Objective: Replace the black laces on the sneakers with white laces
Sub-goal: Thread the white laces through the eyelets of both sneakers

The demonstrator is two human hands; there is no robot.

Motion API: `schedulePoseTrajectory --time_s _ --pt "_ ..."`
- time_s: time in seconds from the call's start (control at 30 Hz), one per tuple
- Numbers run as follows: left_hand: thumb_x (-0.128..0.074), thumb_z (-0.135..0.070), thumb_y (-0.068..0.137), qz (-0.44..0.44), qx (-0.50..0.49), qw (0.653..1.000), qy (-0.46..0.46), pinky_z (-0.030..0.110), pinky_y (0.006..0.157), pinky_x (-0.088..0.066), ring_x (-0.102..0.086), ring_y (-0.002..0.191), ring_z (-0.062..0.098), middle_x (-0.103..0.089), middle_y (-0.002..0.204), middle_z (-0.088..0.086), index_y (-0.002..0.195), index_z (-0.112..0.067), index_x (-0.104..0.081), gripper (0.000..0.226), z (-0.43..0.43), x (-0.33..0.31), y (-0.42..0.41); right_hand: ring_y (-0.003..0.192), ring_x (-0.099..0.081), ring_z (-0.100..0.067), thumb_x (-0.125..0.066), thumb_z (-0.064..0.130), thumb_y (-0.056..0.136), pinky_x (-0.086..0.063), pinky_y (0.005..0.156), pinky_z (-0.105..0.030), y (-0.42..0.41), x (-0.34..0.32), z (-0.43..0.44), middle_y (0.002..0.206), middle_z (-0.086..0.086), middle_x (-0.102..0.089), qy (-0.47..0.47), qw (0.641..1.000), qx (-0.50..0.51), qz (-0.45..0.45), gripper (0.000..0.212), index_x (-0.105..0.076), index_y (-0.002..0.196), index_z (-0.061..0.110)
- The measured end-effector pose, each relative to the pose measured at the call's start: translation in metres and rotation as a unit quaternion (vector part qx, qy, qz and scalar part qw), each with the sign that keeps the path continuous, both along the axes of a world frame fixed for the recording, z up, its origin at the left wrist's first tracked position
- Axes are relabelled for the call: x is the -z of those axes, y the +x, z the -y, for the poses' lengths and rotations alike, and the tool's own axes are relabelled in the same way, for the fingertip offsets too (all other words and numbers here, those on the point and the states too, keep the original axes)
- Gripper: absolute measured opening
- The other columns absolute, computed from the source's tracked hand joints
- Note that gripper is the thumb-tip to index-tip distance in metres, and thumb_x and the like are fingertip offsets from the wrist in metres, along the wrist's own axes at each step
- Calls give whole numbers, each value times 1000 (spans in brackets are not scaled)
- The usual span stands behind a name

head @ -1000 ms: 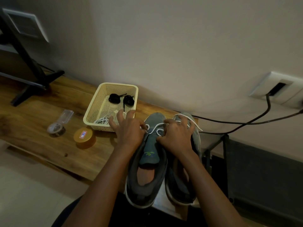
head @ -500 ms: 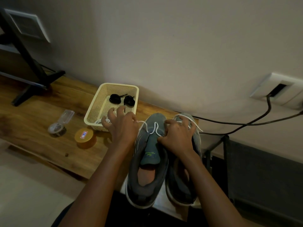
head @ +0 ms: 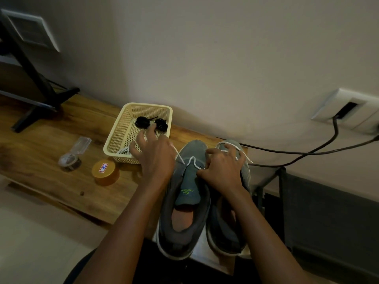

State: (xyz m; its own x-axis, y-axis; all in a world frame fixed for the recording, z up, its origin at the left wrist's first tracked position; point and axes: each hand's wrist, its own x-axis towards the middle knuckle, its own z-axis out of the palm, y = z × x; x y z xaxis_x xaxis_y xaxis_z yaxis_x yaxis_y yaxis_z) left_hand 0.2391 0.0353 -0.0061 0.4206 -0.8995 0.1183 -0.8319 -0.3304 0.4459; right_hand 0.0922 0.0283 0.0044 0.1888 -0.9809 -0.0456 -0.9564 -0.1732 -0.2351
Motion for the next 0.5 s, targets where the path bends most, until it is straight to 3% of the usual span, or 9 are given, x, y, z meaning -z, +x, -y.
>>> schedulePoseTrajectory --time_s 0.1,0.17,0.33,0.5 --pt "-49 -21 96 -56 -71 994 -62 49 109 -13 -14 140 26 -26 152 1 107 -18 -61 17 1 -2 9 140 -16 -27 -63 38 79 -3 113 -51 0 2 1 128 5 -55 0 1000 -2 -4 37 -63 108 15" --pt "-52 -24 94 -58 -25 997 -47 49 109 -13 -12 141 27 -26 153 0 109 -22 -61 17 0 -2 10 139 -17 -27 -63 39 78 -2 113 -52 1 4 3 130 7 -54 0 1000 -3 0 33 -66 101 14" --pt "-61 -36 88 22 130 989 64 56 111 -1 6 144 31 -4 159 -3 126 -46 -50 42 -2 1 0 139 -16 -29 -63 41 79 -2 112 -53 1 6 4 130 5 -55 -2 1000 -3 3 35 -65 101 13" --pt "-62 -39 87 21 93 991 89 56 112 0 3 144 28 -19 156 -6 103 -38 -69 17 -1 4 -1 140 -16 -28 -64 39 78 -3 113 -51 1 3 2 127 5 -57 -5 1000 4 10 36 -64 104 14"
